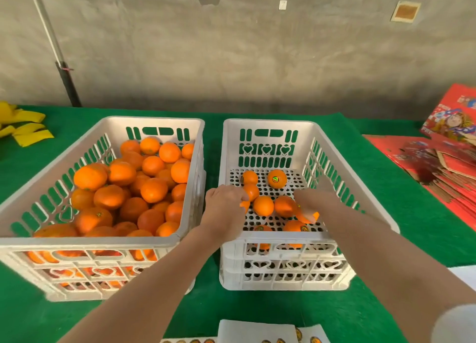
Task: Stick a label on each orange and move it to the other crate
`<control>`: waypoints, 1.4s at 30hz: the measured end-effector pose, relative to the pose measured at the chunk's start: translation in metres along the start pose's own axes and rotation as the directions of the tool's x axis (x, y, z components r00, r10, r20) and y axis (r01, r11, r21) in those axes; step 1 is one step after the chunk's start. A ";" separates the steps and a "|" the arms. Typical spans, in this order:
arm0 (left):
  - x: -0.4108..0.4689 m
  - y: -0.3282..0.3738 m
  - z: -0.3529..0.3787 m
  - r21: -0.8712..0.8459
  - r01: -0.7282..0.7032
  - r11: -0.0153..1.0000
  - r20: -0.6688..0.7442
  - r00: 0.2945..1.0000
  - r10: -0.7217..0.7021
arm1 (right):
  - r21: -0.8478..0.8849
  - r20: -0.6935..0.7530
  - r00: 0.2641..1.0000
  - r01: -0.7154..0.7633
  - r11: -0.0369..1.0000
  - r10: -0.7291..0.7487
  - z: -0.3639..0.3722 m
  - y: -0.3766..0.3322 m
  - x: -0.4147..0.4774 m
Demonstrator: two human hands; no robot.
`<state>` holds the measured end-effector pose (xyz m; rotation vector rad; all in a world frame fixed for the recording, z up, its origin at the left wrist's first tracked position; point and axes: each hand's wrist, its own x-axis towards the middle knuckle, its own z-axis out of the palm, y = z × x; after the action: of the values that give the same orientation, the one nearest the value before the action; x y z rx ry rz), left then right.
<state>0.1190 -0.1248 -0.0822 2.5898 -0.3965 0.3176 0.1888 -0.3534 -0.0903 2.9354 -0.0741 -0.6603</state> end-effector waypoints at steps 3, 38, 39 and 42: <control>-0.002 0.002 0.000 -0.026 0.008 1.000 0.030 1.000 -0.007 | -0.043 0.024 0.996 -0.079 0.996 0.080 0.009 0.004 0.007; 0.059 -0.199 -0.063 0.343 0.231 0.911 0.356 0.865 -0.354 | 0.111 -0.587 0.658 0.643 0.757 -0.472 -0.018 -0.196 -0.065; 0.059 -0.197 -0.066 0.243 0.281 0.929 0.344 0.870 -0.353 | 0.125 -0.583 0.664 0.643 0.756 -0.469 -0.018 -0.196 -0.066; 0.056 -0.180 -0.083 -0.286 0.445 0.849 0.276 0.886 -0.372 | 0.162 -0.585 0.669 0.650 0.742 -0.459 -0.019 -0.197 -0.069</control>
<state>0.2194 0.0550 -0.0746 2.2863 0.0442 -0.1693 0.1390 -0.1511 -0.0713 3.3761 0.9145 0.1593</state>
